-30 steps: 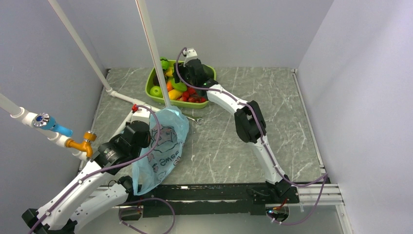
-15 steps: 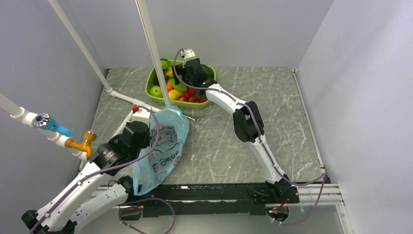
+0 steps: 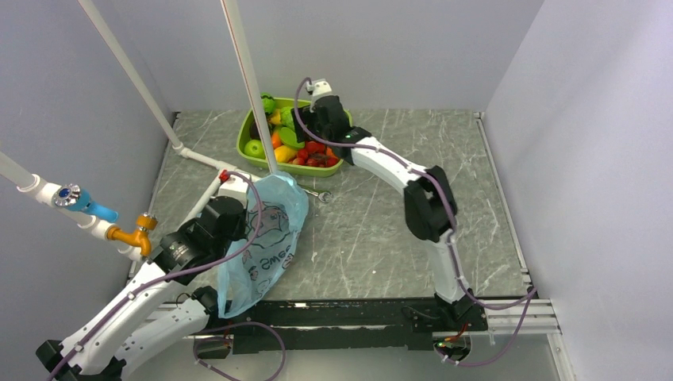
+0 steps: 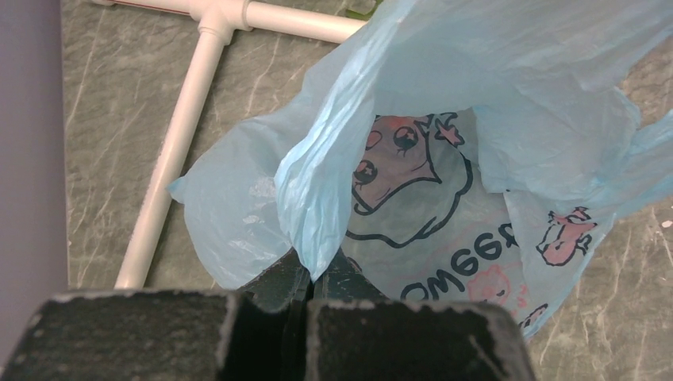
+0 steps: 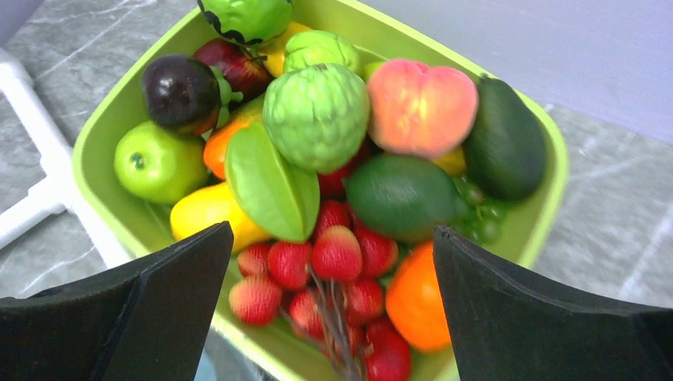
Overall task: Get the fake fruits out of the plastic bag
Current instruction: Place the fake fruit in the bin, then take out the fake fruit from the plastic bag.
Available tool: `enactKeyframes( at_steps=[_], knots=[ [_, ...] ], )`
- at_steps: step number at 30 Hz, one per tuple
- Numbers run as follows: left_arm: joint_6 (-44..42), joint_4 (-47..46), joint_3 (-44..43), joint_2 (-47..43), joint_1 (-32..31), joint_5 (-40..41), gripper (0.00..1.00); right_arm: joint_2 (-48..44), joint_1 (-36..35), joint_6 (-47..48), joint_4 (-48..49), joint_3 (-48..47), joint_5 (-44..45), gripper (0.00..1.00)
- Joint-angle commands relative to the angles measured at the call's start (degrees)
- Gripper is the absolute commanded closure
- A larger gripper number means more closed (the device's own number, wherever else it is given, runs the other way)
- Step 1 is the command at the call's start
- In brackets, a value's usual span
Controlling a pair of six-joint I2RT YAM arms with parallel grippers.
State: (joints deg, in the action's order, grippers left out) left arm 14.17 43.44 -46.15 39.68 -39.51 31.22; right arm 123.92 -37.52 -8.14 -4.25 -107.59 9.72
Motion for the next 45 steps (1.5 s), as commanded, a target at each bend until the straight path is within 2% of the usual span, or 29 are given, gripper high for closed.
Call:
enactKeyframes(
  at_steps=[1,5,8,15,22,28,33,36,38,40,45],
  knots=[
    [-1.43,-2.98,0.37,0.93,0.19,-3.1,1.0,-13.91,0.16,-3.39,7.15,15.56,1.37,0.01],
    [-2.87,-4.65,0.77,1.21,0.19,-7.32,1.0,-23.52,0.16,-4.95,10.73,31.05,1.96,0.01],
    [-4.65,-7.0,1.37,1.11,0.22,-13.49,1.0,-28.99,0.11,-7.21,11.52,40.14,2.08,0.02],
    [-6.55,-10.82,2.67,-2.38,0.17,-23.65,1.0,-42.62,0.0,-10.06,16.91,61.8,-4.07,0.03],
    [-7.01,-11.67,2.97,-3.61,0.16,-25.56,1.0,-59.03,-3.93,-9.86,22.31,77.11,-11.89,0.06],
    [-7.37,-11.92,2.86,-2.52,0.2,-27.05,1.0,-66.15,-10.35,-7.57,21.07,77.44,-13.91,0.13],
    [-7.16,-11.3,2.65,-1.98,0.18,-25.99,1.0,-66.06,-16.44,-5.7,23.87,74.88,-14.82,0.36],
    [-7.08,-11.1,2.56,-1.77,0.15,-25.49,1.0,-60.36,-17.8,-9.6,29.63,75.26,-17.34,0.49],
    [-6.98,-10.86,2.43,-1.71,0.17,-25.16,1.0,-55.68,-19.44,-11.56,34.23,75.07,-19.1,0.54],
    [-6.95,-10.7,2.46,-1.72,0.22,-25.02,1.0,-50.7,-22.75,-11.43,37.79,74.28,-18.51,0.56],
    [-6.62,-10.43,2.52,-1.94,0.05,-24.4,1.0,-41.29,-28.65,-6.93,36.17,67.57,-11.53,0.56]
  ],
)
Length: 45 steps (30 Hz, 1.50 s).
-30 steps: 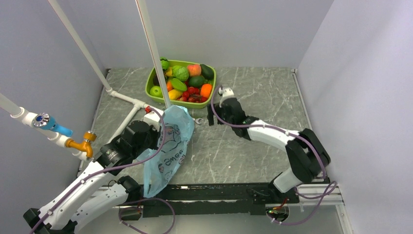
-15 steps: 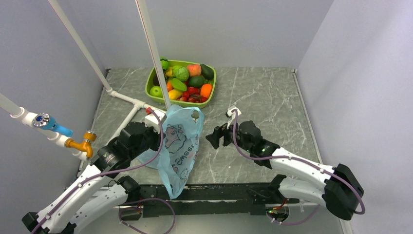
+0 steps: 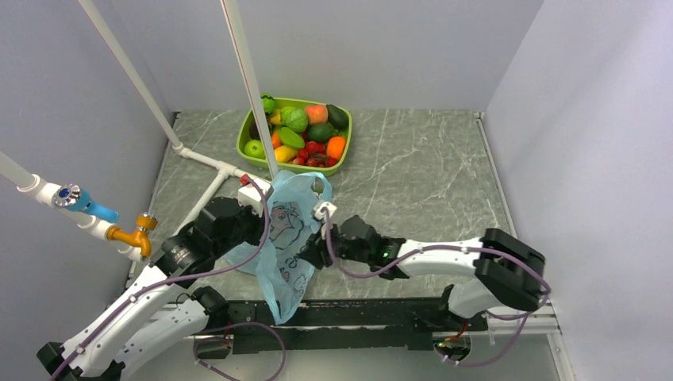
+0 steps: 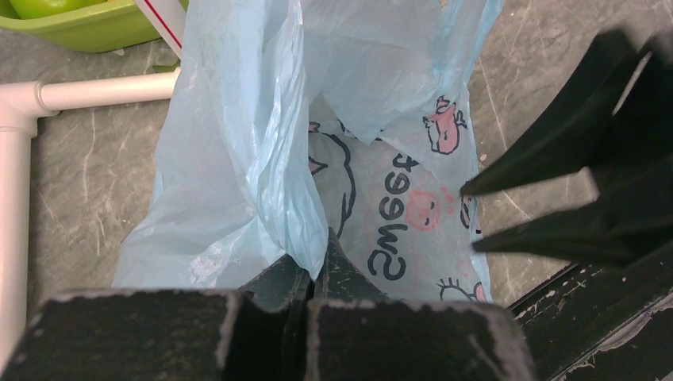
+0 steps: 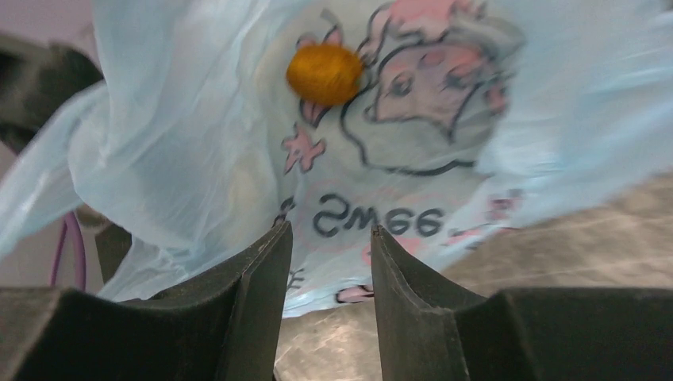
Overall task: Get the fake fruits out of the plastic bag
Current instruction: Take out the fake fruit from the plastic bag.
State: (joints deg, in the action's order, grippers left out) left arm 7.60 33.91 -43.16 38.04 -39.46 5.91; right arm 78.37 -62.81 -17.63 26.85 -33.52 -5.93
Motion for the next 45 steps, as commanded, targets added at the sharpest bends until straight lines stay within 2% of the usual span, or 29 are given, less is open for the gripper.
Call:
enactKeyframes(
  at_steps=[1,9,13,16,19,29,36,39,45],
  knots=[
    [-0.1,-0.88,-0.57,-0.31,0.07,0.91,1.0,5.78,-3.65,2.93,5.27,-7.39,4.94,0.56],
    [-0.21,-0.7,-0.77,0.03,-0.07,0.75,1.0,16.83,-3.65,5.89,6.06,-15.23,9.82,0.53],
    [-0.1,-0.64,-0.73,-0.69,-0.08,1.93,1.0,23.51,-3.52,6.52,9.93,-18.02,9.94,0.5],
    [0.05,-0.93,-0.37,-1.44,-0.06,1.97,1.0,26.92,-3.55,7.28,13.41,-19.48,8.23,0.43],
    [-0.13,-1.03,-0.43,-1.6,-0.13,1.99,1.0,30.26,-3.43,8.06,15.47,-21.66,6.97,0.4],
    [-0.21,-1.05,-0.4,-1.64,-0.27,1.75,1.0,37.93,-2.52,10.61,15.7,-29.61,4.37,0.26],
    [-0.3,-1.05,-0.51,-1.39,-0.3,2.08,1.0,40.84,-2.12,12.05,15.49,-32.95,0.89,0.06],
    [-0.13,-0.86,-0.52,-1.12,-0.34,2.27,1.0,42.12,-2.07,12.11,16.45,-33.45,-0.16,0.02],
    [-0.31,-0.76,-0.7,-0.3,-0.35,2.54,1.0,46.0,-2.1,12.6,16.26,-37.02,-2.97,0.01]
  ],
)
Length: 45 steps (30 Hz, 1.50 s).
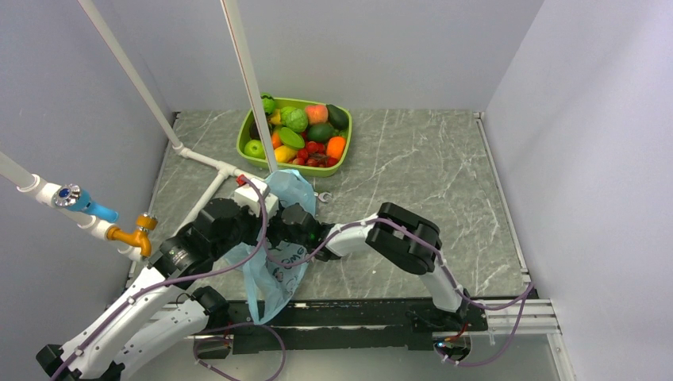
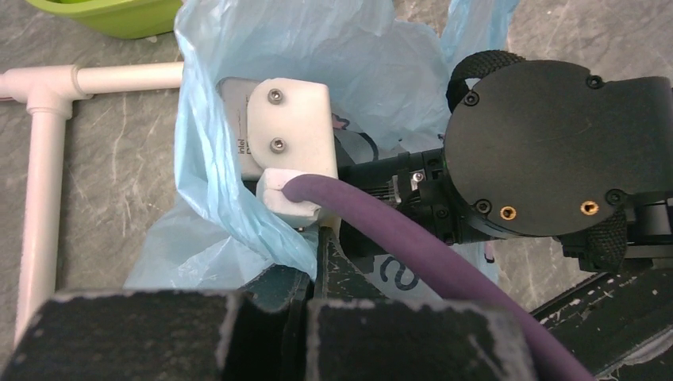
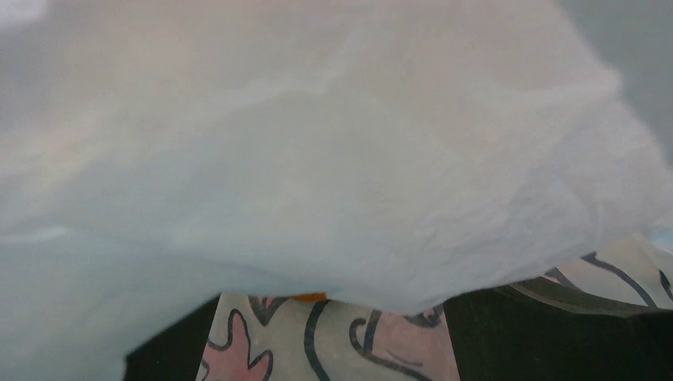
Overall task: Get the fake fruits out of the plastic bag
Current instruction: Take out the fake fruit from the plastic bag.
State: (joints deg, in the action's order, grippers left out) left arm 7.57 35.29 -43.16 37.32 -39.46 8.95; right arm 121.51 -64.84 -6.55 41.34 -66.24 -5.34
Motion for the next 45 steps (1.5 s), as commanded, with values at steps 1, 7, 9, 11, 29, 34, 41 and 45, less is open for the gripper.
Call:
enactKeyframes(
  at_steps=[1,7,9,11,29,34,41,45],
  knots=[
    [-0.24,-2.23,-0.62,0.47,-0.33,-0.49,1.0,3.64,-0.02,1.59,1.07,-5.32,-4.05,0.01],
    [-0.2,-2.06,-0.79,1.01,-0.35,-0.29,1.0,9.51,0.14,1.96,-1.88,-11.98,-4.44,0.01],
    [-0.11,-2.11,-0.63,0.78,-0.34,-0.29,1.0,11.06,0.22,1.87,-2.47,-13.3,-4.72,0.01],
    [-0.12,-2.18,-0.53,0.73,-0.33,-0.24,1.0,12.61,0.4,1.75,-3.68,-14.9,-4.95,0.05],
    [-0.19,-1.67,-0.96,1.9,-0.38,0.1,1.0,12.79,0.61,0.0,-7.36,-9.5,-5.06,0.15],
    [0.07,-1.62,-0.78,1.77,-0.43,0.6,1.0,11.05,0.25,2.61,-8.6,-7.16,-0.29,0.28],
    [0.18,-1.29,-0.88,2.14,-0.37,1.18,1.0,8.34,0.25,6.01,-8.93,-3.05,7.85,0.41],
    [0.03,-1.36,-1.01,2.51,-0.36,1.26,1.0,4.75,0.26,5.78,-5.75,1.53,11.46,0.47]
  ],
)
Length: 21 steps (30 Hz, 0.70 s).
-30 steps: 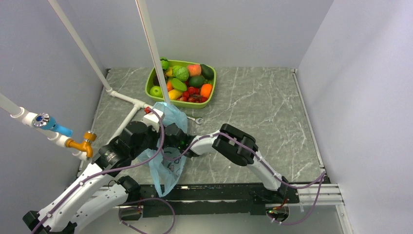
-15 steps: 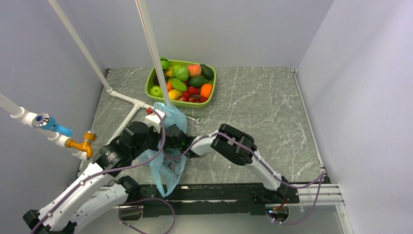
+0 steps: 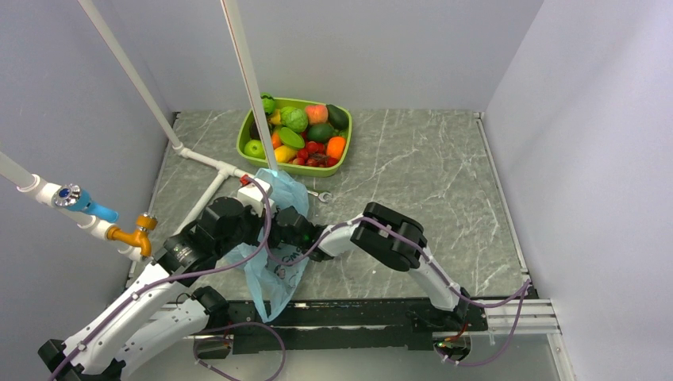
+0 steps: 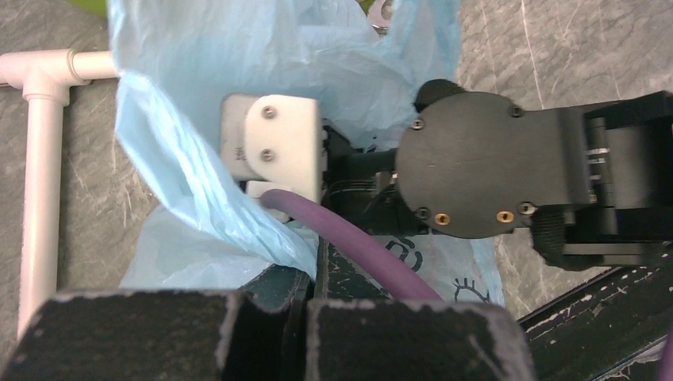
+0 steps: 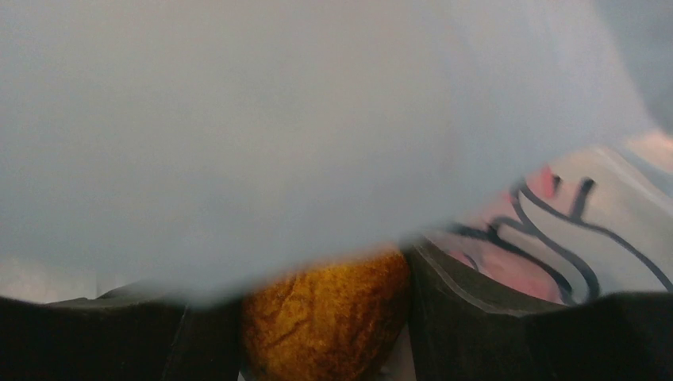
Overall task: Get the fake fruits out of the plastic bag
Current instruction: Take out the fake fruit from the plastic bag.
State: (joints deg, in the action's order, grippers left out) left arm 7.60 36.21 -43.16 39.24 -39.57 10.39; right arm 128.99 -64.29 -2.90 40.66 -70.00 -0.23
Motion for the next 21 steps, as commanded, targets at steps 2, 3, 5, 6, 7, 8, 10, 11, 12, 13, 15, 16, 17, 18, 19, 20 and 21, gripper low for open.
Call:
enactKeyframes(
  at_steps=[2,3,5,6,7,8,10,11,12,13,15,16,17,18,19,20,21],
  knots=[
    [0.05,-2.14,-1.05,0.86,-0.33,-0.08,1.0,-4.91,-0.22,1.84,-4.55,6.64,7.42,0.5],
    [0.13,-2.11,-1.05,0.96,-0.3,-0.08,1.0,-5.89,-0.21,1.6,-4.58,7.16,7.93,0.53],
    [0.09,-2.12,-1.02,1.13,-0.26,-0.1,1.0,-8.31,-0.2,0.48,-4.25,8.49,8.75,0.6],
    [0.07,-2.06,-1.05,1.18,-0.3,-0.02,1.0,-9.61,-0.18,0.2,-3.58,9.44,9.04,0.63],
    [0.04,-1.96,-1.17,1.26,-0.27,0.12,1.0,-10.83,-0.22,-0.2,-2.99,10.56,9.13,0.65],
    [0.09,-2.0,-1.19,1.27,-0.25,0.19,1.0,-12.1,-0.22,-0.51,-2.52,11.18,8.93,0.67],
    [0.22,-1.88,-1.14,1.27,-0.32,0.37,1.0,-14.24,-0.22,-1.33,-2.55,11.9,8.28,0.71],
    [0.23,-1.94,-1.06,1.19,-0.27,0.36,1.0,-15.29,-0.22,-1.85,-2.67,12.24,7.75,0.73],
    [0.24,-1.97,-1.05,1.19,-0.26,0.38,1.0,-16.27,-0.2,-2.44,-2.69,12.64,7.25,0.74],
    [0.23,-1.97,-1.05,1.23,-0.28,0.4,1.0,-17.37,-0.22,-2.99,-2.7,13.03,6.68,0.75],
    [0.22,-1.75,-1.21,1.54,-0.25,0.77,1.0,-19.44,-0.31,-3.92,-2.39,13.97,5.6,0.77],
    [0.35,-1.6,-1.3,1.72,-0.19,0.99,1.0,-20.81,-0.31,-4.21,-2.46,14.47,5.08,0.78],
    [0.5,-1.39,-1.3,1.89,-0.26,1.37,1.0,-21.82,-0.24,-4.62,-2.55,14.98,4.65,0.79],
    [0.61,-1.07,-1.42,2.06,-0.32,1.73,1.0,-23.02,-0.43,-5.13,-2.62,15.58,4.24,0.8],
    [0.8,-0.91,-1.46,2.26,-0.32,2.03,1.0,-24.07,-0.4,-5.75,-2.5,16.39,3.68,0.8],
    [0.89,-0.72,-1.55,2.32,-0.31,2.41,1.0,-25.06,-0.34,-6.88,-2.25,17.24,3.35,0.81],
    [0.95,-0.62,-1.59,2.33,-0.32,2.82,1.0,-26.09,-0.36,-8.03,-1.74,18.31,2.75,0.82]
  ],
)
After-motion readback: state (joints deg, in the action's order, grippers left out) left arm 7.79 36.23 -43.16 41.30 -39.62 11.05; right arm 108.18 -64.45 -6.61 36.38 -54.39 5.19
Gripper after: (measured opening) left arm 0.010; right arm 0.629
